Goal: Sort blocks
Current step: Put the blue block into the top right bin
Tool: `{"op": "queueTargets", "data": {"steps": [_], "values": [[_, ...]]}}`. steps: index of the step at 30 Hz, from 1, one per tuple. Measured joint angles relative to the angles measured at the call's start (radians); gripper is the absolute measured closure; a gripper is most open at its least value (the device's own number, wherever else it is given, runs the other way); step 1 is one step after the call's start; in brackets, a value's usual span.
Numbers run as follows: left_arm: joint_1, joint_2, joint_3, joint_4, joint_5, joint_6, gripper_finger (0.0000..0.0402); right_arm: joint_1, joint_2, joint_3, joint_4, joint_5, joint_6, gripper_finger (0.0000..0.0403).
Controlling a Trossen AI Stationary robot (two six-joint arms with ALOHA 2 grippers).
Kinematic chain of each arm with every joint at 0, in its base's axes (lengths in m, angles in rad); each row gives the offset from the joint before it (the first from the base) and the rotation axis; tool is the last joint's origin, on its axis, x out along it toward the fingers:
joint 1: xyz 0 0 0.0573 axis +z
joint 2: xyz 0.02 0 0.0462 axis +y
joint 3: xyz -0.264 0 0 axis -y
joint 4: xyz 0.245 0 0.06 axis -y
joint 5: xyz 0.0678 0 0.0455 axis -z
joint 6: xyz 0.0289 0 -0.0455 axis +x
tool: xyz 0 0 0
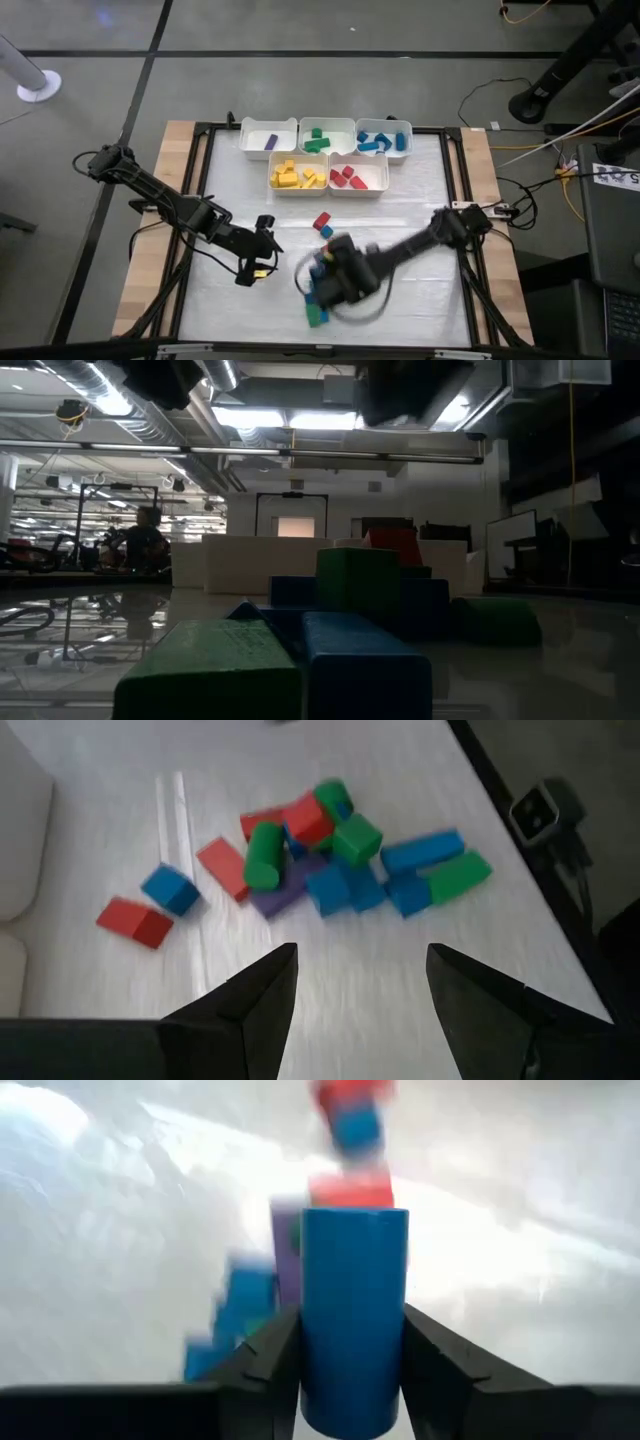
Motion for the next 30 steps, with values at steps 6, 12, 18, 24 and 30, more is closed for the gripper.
{"op": "queueTargets", "data": {"steps": [6, 12, 18, 24, 30], "values": [[0.025, 0.000, 0.000, 0.013, -0.004, 0.032, 0.0192, -0.178, -0.089, -0.001, -0.001, 0.084, -0.369, 0.0272], [0.073, 0.000, 0.000, 0.016, -0.008, 0.063, 0.0192, -0.411, -0.123, -0.001, -0.001, 0.088, -0.718, 0.0266], [0.129, 0.000, 0.000, 0.016, -0.009, 0.122, 0.0192, -0.656, -0.125, -0.009, 0.001, -0.013, -0.996, 0.0268], [0.187, 0.000, 0.000, 0.017, -0.009, 0.130, 0.0192, -0.871, -0.125, -0.052, 0.000, -0.099, -1.149, 0.0267], [0.224, 0.000, 0.000, 0.025, -0.009, 0.082, 0.0192, -1.032, -0.125, -0.149, -0.002, -0.185, -1.217, 0.0259]]}}
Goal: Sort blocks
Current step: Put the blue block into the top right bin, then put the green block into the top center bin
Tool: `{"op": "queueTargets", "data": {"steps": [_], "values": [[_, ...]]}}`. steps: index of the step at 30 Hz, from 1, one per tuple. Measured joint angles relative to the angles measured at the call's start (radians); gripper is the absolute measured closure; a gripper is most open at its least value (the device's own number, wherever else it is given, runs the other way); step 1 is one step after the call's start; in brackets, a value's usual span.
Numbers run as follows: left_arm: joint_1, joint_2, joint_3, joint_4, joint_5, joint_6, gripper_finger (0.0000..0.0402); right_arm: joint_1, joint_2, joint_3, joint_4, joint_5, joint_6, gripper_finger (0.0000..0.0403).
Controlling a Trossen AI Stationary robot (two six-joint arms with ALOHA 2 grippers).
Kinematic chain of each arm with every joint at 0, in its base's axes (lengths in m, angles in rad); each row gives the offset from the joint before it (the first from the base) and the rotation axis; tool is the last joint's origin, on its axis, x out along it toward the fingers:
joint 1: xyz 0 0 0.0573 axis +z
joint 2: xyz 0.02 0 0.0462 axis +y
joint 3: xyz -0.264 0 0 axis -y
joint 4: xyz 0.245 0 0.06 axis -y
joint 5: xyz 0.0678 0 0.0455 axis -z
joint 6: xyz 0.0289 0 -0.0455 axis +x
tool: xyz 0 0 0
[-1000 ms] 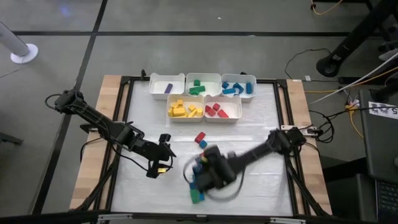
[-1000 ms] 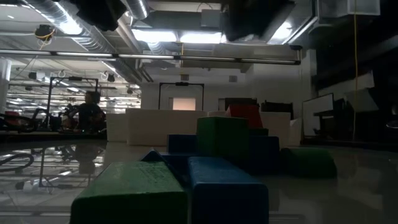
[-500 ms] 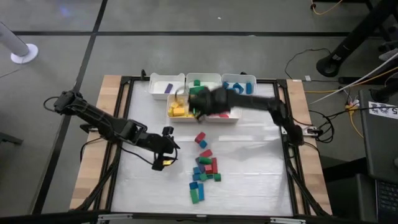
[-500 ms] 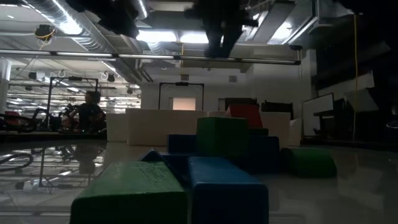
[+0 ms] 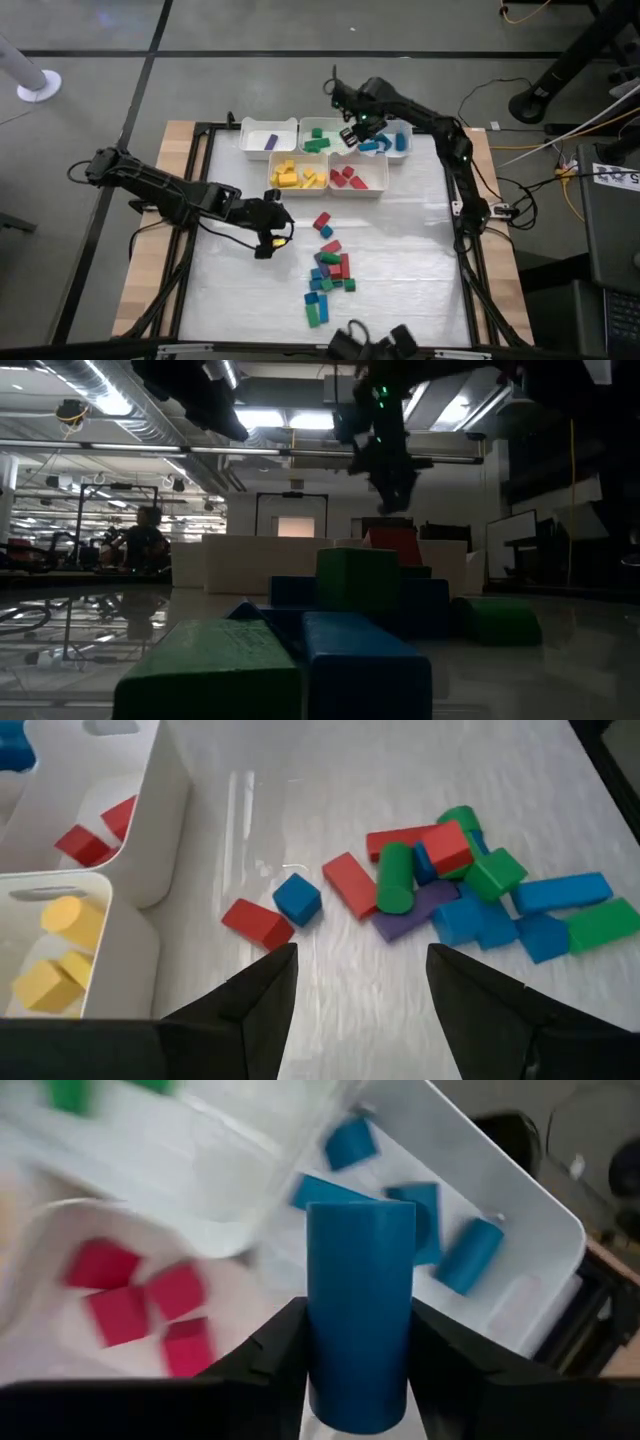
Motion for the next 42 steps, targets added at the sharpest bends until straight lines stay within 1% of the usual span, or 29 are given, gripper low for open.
{"op": "queueTargets", "data": {"steps": [6, 13, 15, 19, 22, 24, 26, 28, 32, 35, 39, 42], "values": [[0.027, 0.000, -0.001, 0.004, 0.000, -0.069, 0.0192, -0.089, 0.000, -0.107, 0.001, -0.001, -0.007, 0.0231], [0.036, 0.001, -0.001, 0.030, 0.000, -0.165, 0.0192, -0.150, 0.000, -0.230, 0.001, -0.044, -0.007, 0.0194], [0.030, 0.010, -0.001, 0.096, 0.001, -0.192, 0.0192, -0.153, 0.000, -0.255, 0.000, -0.049, -0.008, 0.0186], [-0.005, 0.066, -0.001, 0.299, 0.001, -0.211, 0.0192, -0.154, 0.000, -0.265, 0.002, -0.040, -0.059, 0.0181], [-0.043, 0.136, -0.001, 0.417, 0.006, -0.259, 0.0192, -0.154, -0.007, -0.260, 0.006, 0.038, -0.105, 0.0181], [-0.075, 0.183, 0.000, 0.455, 0.020, -0.276, 0.0192, -0.153, -0.030, -0.260, 0.006, 0.095, -0.142, 0.0181], [-0.113, 0.232, -0.001, 0.477, 0.037, -0.264, 0.0192, -0.154, -0.057, -0.258, 0.003, 0.131, -0.174, 0.0181], [-0.158, 0.280, -0.001, 0.503, 0.044, -0.252, 0.0192, -0.154, -0.086, -0.258, 0.003, 0.143, -0.191, 0.0181], [-0.236, 0.375, 0.002, 0.638, 0.047, -0.239, 0.0192, -0.152, -0.161, -0.258, 0.009, 0.134, -0.228, 0.0181], [-0.277, 0.449, 0.038, 0.673, 0.046, -0.221, 0.0192, -0.148, -0.213, -0.258, 0.021, 0.111, -0.239, 0.0181], [-0.304, 0.547, 0.130, 0.670, 0.044, -0.090, 0.0192, -0.136, -0.297, -0.258, 0.048, 0.053, -0.239, 0.0181], [-0.306, 0.614, 0.199, 0.593, 0.043, 0.044, 0.0192, -0.124, -0.349, -0.258, 0.065, -0.007, -0.239, 0.0181]]}}
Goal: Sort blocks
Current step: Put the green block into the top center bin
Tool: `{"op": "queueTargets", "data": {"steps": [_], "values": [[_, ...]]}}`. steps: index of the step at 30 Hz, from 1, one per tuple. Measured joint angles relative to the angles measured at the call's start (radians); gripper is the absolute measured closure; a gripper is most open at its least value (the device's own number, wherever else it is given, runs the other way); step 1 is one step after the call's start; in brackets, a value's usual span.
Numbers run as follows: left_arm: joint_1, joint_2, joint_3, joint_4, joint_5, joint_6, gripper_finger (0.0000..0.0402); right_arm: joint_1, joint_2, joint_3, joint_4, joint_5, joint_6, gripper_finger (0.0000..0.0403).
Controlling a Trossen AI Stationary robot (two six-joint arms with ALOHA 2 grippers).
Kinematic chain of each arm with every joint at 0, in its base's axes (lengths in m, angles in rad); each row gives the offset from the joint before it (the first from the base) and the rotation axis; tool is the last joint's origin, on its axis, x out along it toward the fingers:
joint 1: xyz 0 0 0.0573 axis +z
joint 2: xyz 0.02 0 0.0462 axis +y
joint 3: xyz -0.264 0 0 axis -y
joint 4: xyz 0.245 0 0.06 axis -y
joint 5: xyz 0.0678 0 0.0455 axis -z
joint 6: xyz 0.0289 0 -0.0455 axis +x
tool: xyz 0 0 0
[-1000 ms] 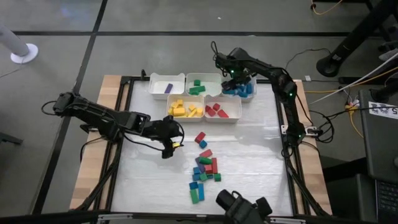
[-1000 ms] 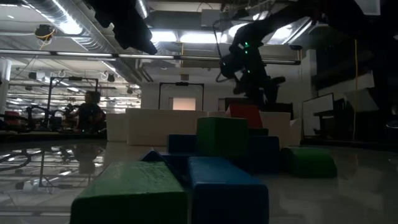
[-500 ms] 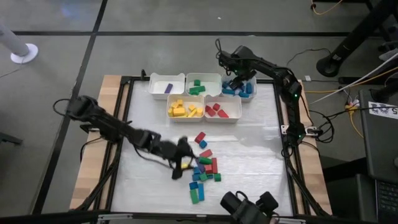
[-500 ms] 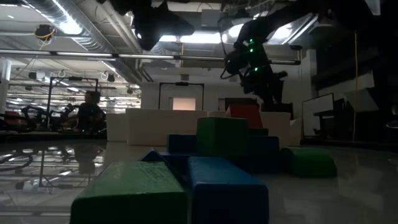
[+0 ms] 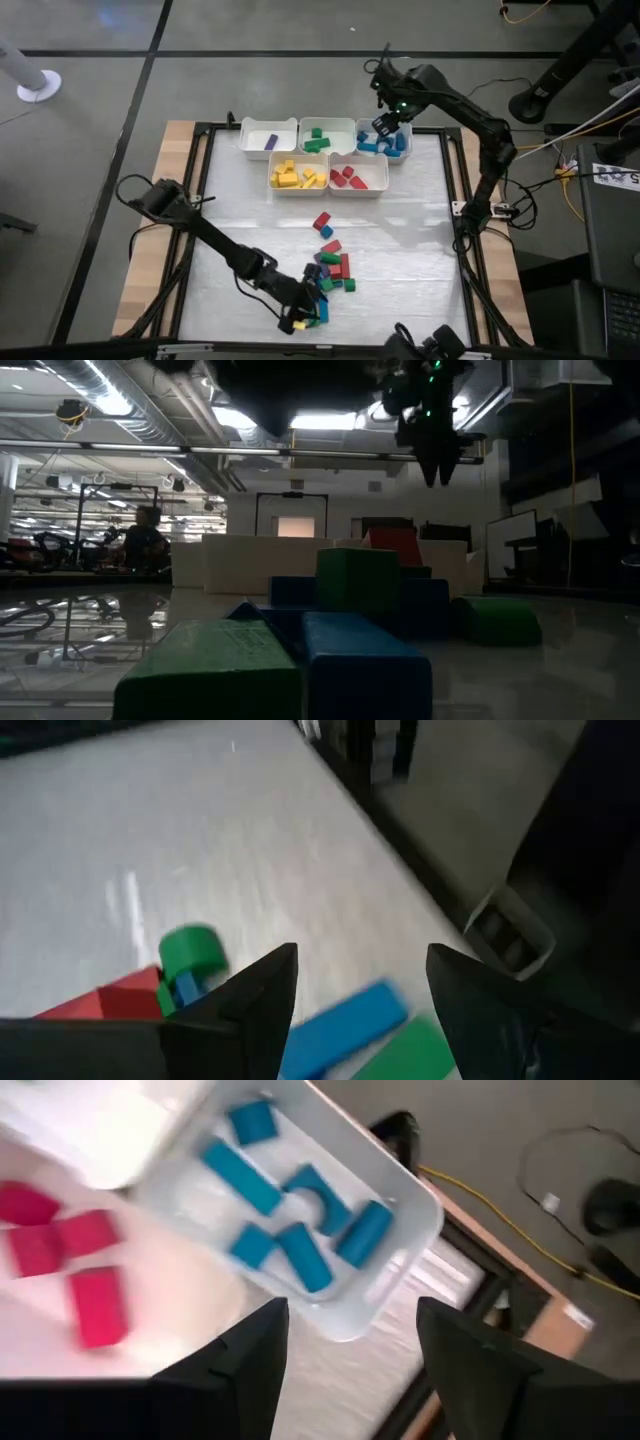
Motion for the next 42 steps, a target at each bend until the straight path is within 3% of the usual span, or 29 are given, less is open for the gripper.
{"op": "queueTargets", "data": {"steps": [8, 16, 35, 42], "values": [[-0.002, 0.068, 0.094, -0.238, 0.032, 0.224, 0.0192, 0.081, -0.100, 0.000, -0.002, -0.067, 0.000, 0.0181], [-0.003, 0.075, 0.095, -0.277, 0.136, 0.270, 0.0192, 0.216, -0.156, 0.000, -0.004, -0.141, 0.008, 0.0181], [-0.006, 0.155, 0.095, -0.263, 0.134, 0.364, 0.0192, 0.530, -0.169, 0.000, 0.042, -0.143, 0.090, 0.0181], [-0.006, 0.159, 0.097, -0.301, 0.161, 0.330, 0.0243, 0.609, -0.169, 0.000, 0.044, -0.159, 0.116, 0.0181]]}}
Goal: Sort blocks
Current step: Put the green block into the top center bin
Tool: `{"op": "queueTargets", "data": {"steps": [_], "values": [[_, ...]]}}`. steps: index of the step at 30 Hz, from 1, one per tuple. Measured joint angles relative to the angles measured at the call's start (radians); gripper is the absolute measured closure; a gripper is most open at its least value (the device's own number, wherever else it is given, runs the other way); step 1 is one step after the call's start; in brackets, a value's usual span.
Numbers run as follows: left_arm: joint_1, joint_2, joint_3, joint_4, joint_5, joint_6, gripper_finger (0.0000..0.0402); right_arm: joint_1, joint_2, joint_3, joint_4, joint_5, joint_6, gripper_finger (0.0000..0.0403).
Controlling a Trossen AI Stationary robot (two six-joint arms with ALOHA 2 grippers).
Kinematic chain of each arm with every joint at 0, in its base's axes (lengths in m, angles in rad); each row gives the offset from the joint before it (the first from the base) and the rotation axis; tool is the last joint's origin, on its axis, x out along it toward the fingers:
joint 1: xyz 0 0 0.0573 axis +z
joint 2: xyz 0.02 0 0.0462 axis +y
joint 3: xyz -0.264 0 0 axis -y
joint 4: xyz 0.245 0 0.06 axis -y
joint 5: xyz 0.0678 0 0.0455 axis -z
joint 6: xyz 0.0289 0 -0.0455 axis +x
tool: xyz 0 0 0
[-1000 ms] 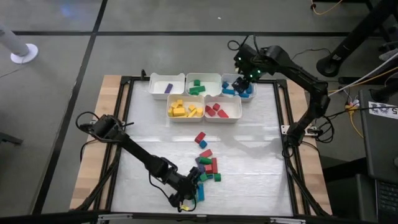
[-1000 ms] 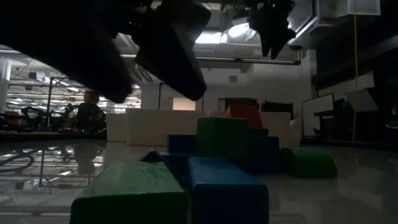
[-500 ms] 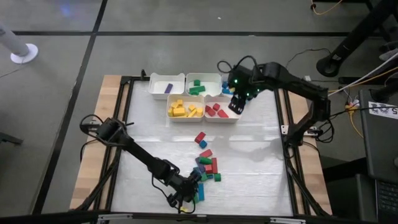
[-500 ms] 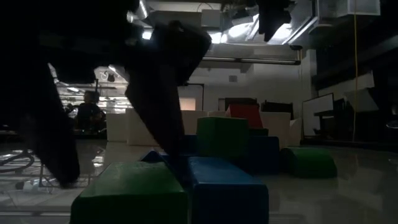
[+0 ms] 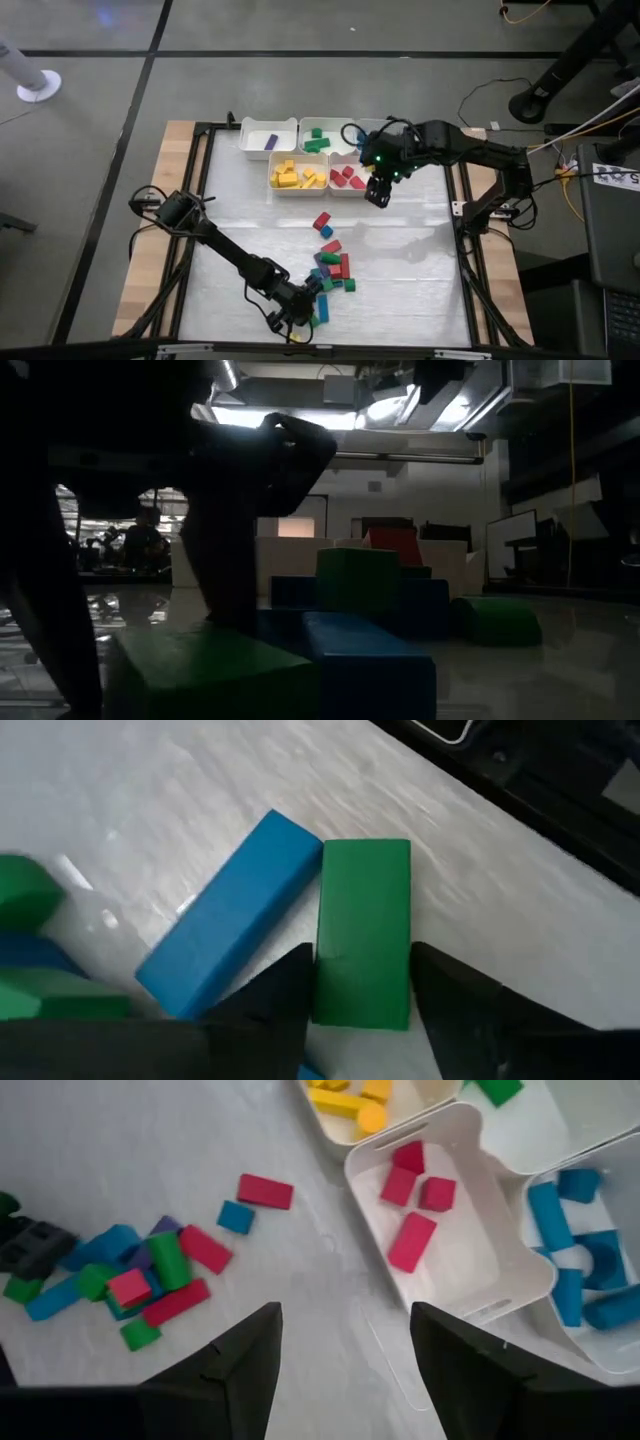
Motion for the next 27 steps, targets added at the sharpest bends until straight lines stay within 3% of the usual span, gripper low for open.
{"op": "queueTargets", "data": {"steps": [5, 13, 18, 22, 27], "values": [[0.000, -0.001, 0.000, 0.001, 0.020, -0.117, 0.0289, 0.041, 0.000, 0.000, 0.000, 0.000, 0.016, 0.0181], [0.006, -0.052, 0.005, -0.017, 0.011, -0.507, 0.0289, 0.116, -0.009, 0.000, -0.007, 0.000, 0.066, 0.0181], [0.008, -0.132, 0.028, -0.007, -0.003, -0.600, 0.0289, 0.162, -0.037, 0.000, -0.022, 0.013, 0.072, 0.0181], [0.032, -0.218, 0.041, -0.012, -0.092, -0.651, 0.0289, 0.189, -0.060, 0.000, -0.038, 0.063, 0.075, 0.0181], [0.109, -0.335, 0.043, -0.105, -0.323, -0.636, 0.0286, 0.228, -0.097, -0.002, -0.065, 0.128, 0.129, 0.0181]]}}
